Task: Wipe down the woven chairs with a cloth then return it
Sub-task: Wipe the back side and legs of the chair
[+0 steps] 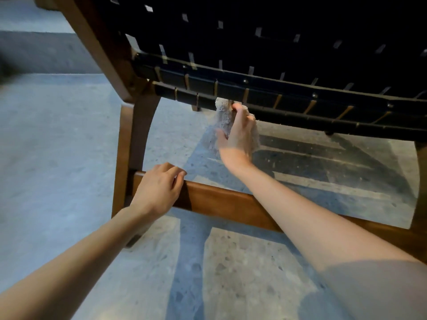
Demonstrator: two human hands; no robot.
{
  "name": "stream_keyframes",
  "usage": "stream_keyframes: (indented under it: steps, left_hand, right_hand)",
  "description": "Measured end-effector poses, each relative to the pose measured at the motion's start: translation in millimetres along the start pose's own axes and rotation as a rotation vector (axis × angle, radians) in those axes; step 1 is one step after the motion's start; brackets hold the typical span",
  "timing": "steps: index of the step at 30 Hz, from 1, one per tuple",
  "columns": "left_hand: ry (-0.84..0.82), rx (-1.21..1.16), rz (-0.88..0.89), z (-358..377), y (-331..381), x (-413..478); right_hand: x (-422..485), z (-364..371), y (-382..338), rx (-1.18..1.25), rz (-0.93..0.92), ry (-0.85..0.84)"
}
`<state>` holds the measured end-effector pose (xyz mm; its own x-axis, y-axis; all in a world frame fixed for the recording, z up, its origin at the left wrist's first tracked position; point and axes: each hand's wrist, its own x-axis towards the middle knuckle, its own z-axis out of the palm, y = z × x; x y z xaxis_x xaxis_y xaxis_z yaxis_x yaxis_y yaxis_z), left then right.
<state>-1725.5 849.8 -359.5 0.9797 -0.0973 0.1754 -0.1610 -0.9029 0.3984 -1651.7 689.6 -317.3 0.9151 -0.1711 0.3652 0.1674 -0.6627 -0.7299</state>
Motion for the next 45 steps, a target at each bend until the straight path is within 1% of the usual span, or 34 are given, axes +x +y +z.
stream_keyframes:
  steps: [3,7,12,15,17,22,23,25,27,31,34,36,38,40,42,45]
  left_hand:
    - [0.058,0.021,0.011,-5.1,-14.3,-4.0]
    - [0.139,0.061,0.027,-11.0,-25.0,-8.1]
    - [0.250,0.222,0.036,-17.9,-36.5,-6.9]
    - [0.279,0.241,0.013,-20.3,-47.6,-7.3]
    - [0.276,0.227,0.000,-20.5,-54.0,-9.2]
    - [0.266,0.228,0.017,-23.3,-56.4,-14.9]
    - [0.267,0.231,0.017,-25.1,-55.1,-14.7]
    - [0.243,0.236,0.013,-31.4,-50.8,-13.5]
    - [0.171,0.241,-0.008,-37.4,-44.9,-13.3]
    - [0.034,0.304,-0.060,-44.3,-37.6,-14.8]
    - [-0.009,0.322,-0.085,-46.5,-29.5,-15.9]
    - [-0.039,0.337,-0.096,-47.6,-23.9,-15.0]
    - [-0.058,0.342,-0.109,-49.3,-20.1,-12.8]
    - [-0.076,0.341,-0.126,-50.7,-17.3,-10.7]
    - [-0.091,0.346,-0.137,-51.8,-15.6,-9.5]
    - [-0.097,0.344,-0.154,-51.7,-15.8,-8.8]
  right_hand:
    - [-0.4,14.3,-10.4,0.008,-0.052,-0.052]
    - [3.5,33.1,-24.6,0.067,-0.093,-0.073]
    - [8.6,66.7,-47.9,0.092,-0.149,-0.158]
    - [14.0,84.0,-66.9,0.090,-0.177,-0.219]
    - [17.8,93.1,-72.5,0.077,-0.144,-0.211]
    - [16.0,94.3,-59.5,0.183,-0.128,-0.308]
    - [13.6,87.5,-57.0,0.203,-0.154,-0.285]
    - [3.9,67.9,-56.9,0.240,-0.209,-0.168]
    - [-12.8,45.8,-61.5,0.244,-0.286,-0.037]
    - [-44.6,-4.1,-84.0,0.235,-0.546,0.172]
    - [-42.4,-36.9,-109.6,0.136,-0.775,0.301]
    - [-31.2,-47.3,-126.0,0.038,-0.870,0.378]
    - [-18.3,-46.2,-136.7,-0.075,-0.935,0.389]
    - [-3.7,-34.7,-139.0,-0.219,-0.974,0.330]
    - [12.5,-18.4,-138.8,-0.362,-0.962,0.289]
    - [26.2,0.2,-144.8,-0.484,-0.929,0.239]
